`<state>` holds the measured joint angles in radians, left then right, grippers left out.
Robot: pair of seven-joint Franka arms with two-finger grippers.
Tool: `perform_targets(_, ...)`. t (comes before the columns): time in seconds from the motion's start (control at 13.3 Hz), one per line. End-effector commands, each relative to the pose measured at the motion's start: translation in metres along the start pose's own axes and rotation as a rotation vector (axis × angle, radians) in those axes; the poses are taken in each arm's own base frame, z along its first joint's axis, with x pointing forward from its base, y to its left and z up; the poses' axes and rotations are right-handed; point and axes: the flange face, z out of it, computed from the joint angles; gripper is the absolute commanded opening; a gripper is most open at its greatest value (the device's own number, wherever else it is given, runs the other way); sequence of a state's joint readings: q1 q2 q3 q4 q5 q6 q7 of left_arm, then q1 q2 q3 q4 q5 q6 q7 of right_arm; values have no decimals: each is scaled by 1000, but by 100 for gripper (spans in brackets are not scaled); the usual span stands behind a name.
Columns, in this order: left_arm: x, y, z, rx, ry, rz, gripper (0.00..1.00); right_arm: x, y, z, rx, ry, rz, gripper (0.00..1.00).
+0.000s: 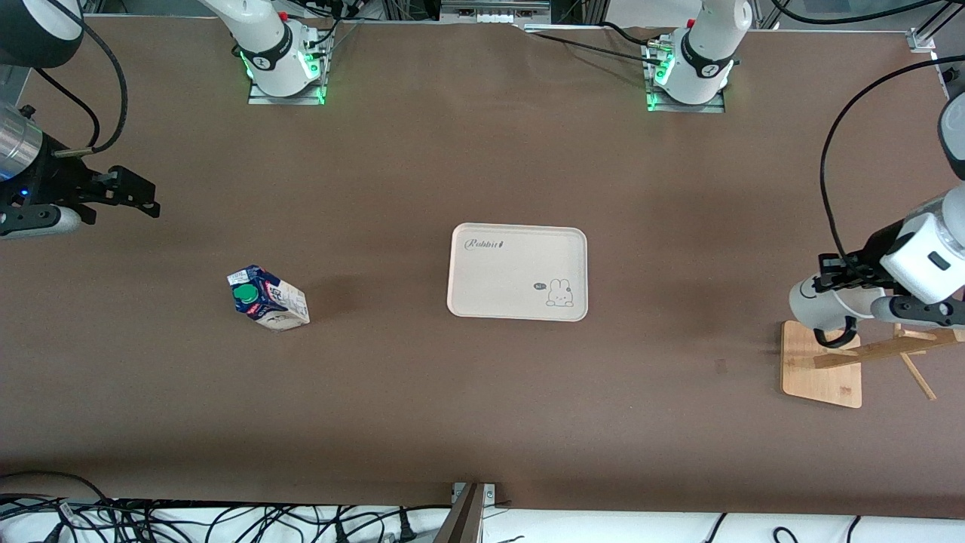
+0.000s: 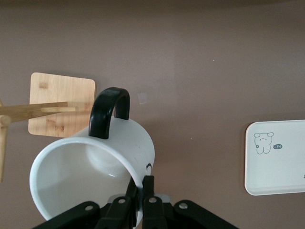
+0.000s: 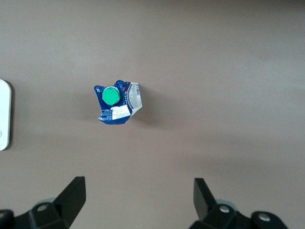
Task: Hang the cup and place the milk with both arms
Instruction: 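Hang the mug handle on a stand peg with the left gripper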
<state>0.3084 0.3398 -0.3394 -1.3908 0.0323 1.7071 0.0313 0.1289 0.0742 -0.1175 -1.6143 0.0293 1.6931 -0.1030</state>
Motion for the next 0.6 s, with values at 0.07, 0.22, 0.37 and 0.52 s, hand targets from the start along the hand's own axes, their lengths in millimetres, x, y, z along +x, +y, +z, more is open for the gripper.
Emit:
perform_targets(0.07, -4, -33, -4, -59, -26, 0, 0, 3, 7, 0, -3, 29, -2, 100)
perform_targets(0.22, -9, -37, -3, -55, -61, -6, 0, 2, 7, 0, -3, 21, -2, 100)
perform_targets(0.37, -10, -47, -13, -51, -47, -18, 0, 3, 7, 0, -4, 26, -2, 100)
perform_targets(0.52, -6, -48, -24, -46, -27, -20, 0, 3, 7, 0, -6, 27, -4, 100)
